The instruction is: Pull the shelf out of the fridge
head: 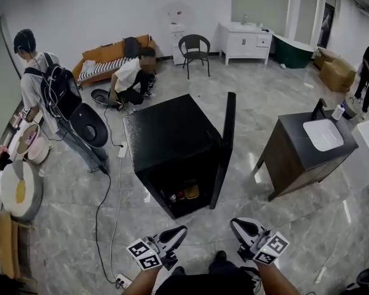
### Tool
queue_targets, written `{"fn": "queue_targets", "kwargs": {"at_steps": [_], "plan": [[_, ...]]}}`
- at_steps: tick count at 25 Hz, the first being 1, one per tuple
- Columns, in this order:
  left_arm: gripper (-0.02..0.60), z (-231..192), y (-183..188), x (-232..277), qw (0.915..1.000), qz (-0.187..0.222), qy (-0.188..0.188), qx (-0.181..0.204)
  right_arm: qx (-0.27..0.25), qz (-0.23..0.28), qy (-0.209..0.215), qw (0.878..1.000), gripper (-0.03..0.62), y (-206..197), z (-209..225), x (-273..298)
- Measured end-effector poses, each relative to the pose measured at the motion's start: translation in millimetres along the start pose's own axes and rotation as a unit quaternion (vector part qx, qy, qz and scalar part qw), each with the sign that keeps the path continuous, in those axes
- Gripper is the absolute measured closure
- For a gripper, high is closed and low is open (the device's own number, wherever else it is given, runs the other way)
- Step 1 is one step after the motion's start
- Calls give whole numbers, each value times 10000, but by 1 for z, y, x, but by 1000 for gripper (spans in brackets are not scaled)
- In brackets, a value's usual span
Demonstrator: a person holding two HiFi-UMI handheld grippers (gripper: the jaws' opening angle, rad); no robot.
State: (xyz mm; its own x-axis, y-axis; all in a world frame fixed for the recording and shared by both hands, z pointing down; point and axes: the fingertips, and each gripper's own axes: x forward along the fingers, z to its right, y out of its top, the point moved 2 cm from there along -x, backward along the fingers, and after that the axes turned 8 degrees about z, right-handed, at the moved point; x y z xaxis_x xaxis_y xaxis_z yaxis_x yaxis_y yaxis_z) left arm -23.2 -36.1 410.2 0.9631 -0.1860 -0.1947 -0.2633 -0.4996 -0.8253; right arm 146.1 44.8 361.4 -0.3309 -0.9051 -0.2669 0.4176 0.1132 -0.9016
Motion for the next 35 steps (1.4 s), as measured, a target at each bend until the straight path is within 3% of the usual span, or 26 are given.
{"fn": "queue_targets", "kwargs": {"at_steps": [10, 15, 20, 25, 31, 35], "plan": [[552, 4, -1, 31, 9938, 737, 830, -97, 375, -319, 853, 9951, 568, 10, 52, 7], [552, -3, -5, 33, 9895, 963, 1043, -256, 786, -427, 1029, 9907, 568, 0, 67, 23], [552, -27, 2, 24, 9826, 1324, 1168, -581, 1347, -281, 916, 9862, 566, -15, 80, 53], [552, -58, 11, 6, 9682, 1801, 1484, -898, 1598, -294, 733, 9840, 566, -32, 89, 80], [552, -85, 12, -4, 9604, 2011, 1676, -956, 1953, -317, 532, 9788, 566, -55, 104, 102], [551, -98, 5, -3, 9498, 2190, 1891, -1191, 2404, -407, 287, 9694, 565, -75, 123, 108]]}}
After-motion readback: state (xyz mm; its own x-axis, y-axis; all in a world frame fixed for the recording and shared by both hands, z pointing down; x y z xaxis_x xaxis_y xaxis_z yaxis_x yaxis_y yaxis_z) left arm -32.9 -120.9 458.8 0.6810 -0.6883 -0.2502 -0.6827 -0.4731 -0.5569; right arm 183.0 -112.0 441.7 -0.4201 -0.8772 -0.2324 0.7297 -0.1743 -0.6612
